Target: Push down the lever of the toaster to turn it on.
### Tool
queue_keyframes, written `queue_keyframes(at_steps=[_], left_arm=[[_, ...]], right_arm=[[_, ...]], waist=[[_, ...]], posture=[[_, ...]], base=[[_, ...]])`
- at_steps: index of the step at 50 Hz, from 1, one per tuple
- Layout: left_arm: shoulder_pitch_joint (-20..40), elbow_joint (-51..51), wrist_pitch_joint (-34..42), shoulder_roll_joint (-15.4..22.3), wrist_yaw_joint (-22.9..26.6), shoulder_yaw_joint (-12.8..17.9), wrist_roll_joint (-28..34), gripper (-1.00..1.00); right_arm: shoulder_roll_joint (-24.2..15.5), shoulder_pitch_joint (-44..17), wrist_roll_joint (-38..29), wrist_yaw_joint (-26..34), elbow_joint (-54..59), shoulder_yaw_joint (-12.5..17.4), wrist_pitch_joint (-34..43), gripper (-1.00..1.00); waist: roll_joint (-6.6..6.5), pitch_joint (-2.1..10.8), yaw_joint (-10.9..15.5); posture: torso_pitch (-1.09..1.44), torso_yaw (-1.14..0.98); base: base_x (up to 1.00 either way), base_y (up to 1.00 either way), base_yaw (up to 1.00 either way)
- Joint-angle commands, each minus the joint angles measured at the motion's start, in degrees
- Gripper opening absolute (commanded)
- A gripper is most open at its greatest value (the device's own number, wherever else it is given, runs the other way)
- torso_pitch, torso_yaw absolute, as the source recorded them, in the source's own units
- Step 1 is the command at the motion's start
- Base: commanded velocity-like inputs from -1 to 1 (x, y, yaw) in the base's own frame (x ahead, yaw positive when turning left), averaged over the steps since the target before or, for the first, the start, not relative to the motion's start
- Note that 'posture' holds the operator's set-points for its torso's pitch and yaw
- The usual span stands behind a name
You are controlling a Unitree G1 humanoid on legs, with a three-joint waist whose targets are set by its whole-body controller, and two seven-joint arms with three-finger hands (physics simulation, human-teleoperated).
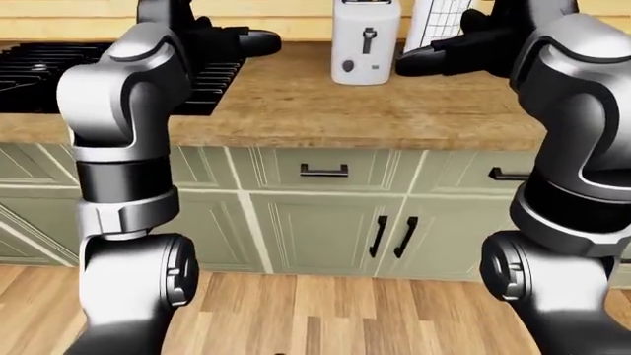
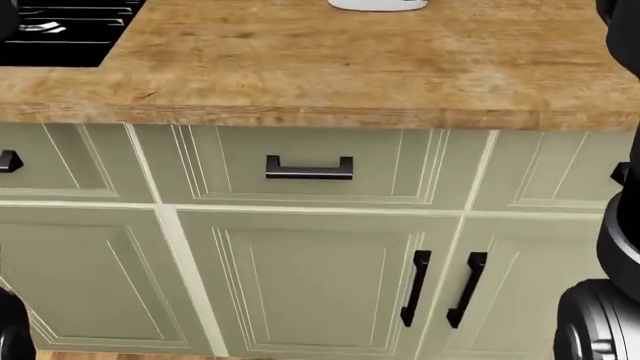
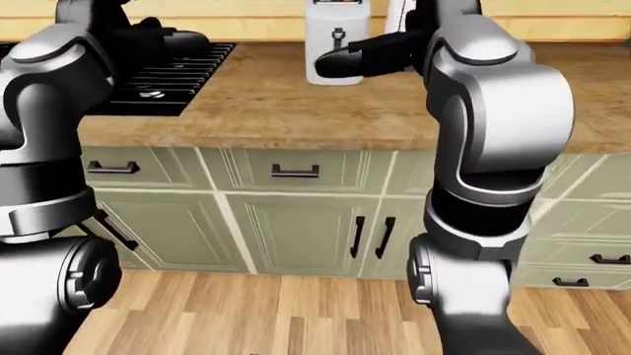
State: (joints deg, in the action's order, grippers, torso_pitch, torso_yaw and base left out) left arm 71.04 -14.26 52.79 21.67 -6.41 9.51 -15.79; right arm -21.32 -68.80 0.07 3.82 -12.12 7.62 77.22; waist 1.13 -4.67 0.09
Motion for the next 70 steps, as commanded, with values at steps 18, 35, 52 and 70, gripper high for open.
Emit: queue_keyframes(at_steps=[18,35,52,70], left_arm=[[1.5,2.1,-1.4,0.9,-0.8,0.7,-0.5,1.00],[1.6,2.6,-0.8,1.0,-1.2,0.9,-0.9,1.00],[1.3,2.3,-1.3,1.1,-1.5,0.8,-1.3,1.00],[1.4,2.3,-1.4,0.9,-1.7,0.7,-1.5,1.00]], right_arm=[[0.8,-1.1,-1.7,0.9,-1.3,0.0,-2.0,1.00],[1.1,-1.6,-1.7,0.9,-1.6,-0.1,-1.2,1.00],[1.1,-2.3,-2.2,1.4,-0.9,-0.7,-1.2,1.00],[1.2,-1.7,-3.1,1.7,-1.3,-0.8,-1.5,1.00]], waist=[[-1.50,3.37,0.6],[1.02,2.83,0.8],[-4.98,2.77,-0.2],[1.80,1.44,1.4]], posture=[[0.00,0.00],[0.00,0.00],[0.00,0.00],[0.00,0.00]], base=[[0.04,0.00,0.00],[0.20,0.00,0.00],[0.27,0.13,0.00],[0.07,0.16,0.00]])
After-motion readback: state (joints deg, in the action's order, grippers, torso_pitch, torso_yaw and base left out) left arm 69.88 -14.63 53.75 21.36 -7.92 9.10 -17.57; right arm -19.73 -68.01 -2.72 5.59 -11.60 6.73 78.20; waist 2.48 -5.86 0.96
